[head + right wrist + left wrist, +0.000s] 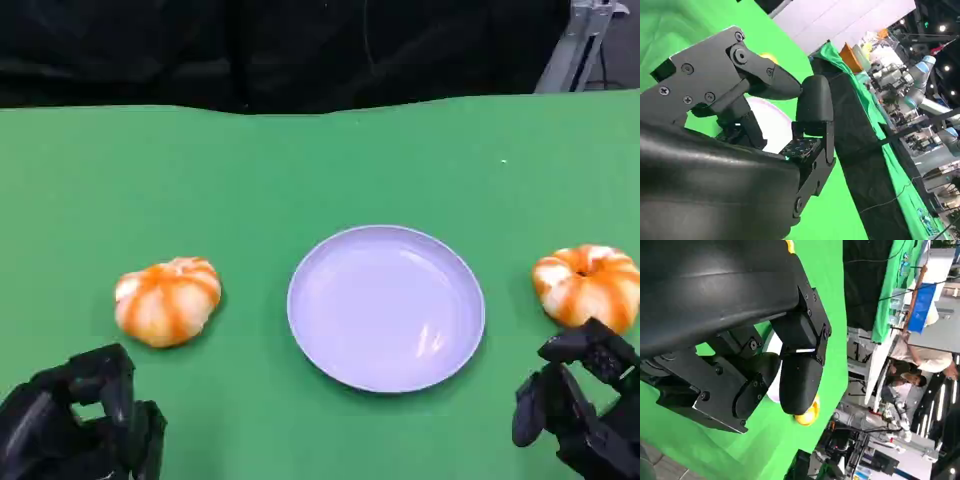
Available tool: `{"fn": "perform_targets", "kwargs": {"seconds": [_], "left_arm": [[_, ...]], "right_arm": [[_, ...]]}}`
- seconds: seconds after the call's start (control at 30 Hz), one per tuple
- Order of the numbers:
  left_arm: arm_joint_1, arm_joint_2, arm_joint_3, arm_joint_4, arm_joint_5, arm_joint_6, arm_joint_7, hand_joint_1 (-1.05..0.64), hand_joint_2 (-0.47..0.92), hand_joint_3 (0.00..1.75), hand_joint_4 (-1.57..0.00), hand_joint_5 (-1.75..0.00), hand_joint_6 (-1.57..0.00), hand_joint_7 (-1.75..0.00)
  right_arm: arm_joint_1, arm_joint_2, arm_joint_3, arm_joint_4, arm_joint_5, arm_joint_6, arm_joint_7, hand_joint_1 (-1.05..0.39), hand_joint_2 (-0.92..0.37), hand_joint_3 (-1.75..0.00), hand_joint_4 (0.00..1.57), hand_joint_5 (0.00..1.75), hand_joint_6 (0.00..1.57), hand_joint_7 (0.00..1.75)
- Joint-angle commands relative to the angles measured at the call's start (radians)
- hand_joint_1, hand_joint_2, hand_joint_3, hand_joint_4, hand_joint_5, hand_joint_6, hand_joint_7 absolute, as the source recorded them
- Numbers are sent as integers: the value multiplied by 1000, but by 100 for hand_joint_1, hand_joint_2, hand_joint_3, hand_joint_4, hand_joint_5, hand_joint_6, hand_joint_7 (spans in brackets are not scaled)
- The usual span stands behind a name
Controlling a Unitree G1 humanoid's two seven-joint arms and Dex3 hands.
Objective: Grasp the bread from the table and place it into the plate.
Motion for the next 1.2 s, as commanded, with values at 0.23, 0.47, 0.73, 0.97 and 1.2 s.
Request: {"fn": "perform_targets", "kwargs": {"seconds": [0.23, 0.47, 0.73, 0.97, 1.2], "left_arm": [[4, 3, 9, -4, 0, -13, 10, 2, 52, 139, -109, -168, -97, -159], [7, 4, 4, -5, 37, -48, 19, 3, 51, 142, -108, -167, -96, -158], [40, 23, -44, 10, 556, -464, 237, -45, 91, 24, -65, -47, -72, -22], [19, 106, -38, -69, 904, -607, 377, -60, 92, 19, -53, -32, -65, -8], [-6, 140, -51, -90, 1002, -598, 437, -64, 92, 11, -54, -29, -67, -5]], "right_arm": [[3, -10, -6, -7, 2, 0, 1, -12, -66, -98, 85, 175, 83, 139], [1, -14, -7, -11, 8, 9, 0, -12, -66, -97, 85, 174, 84, 138], [4, -14, -3, -13, 3, 5, 6, -12, -65, -99, 85, 175, 83, 139], [3, -8, 0, -25, 4, 27, -16, -13, -64, -100, 85, 175, 83, 140], [2, -6, 2, -25, 1, 25, -24, -13, -63, -100, 85, 175, 83, 140]]}}
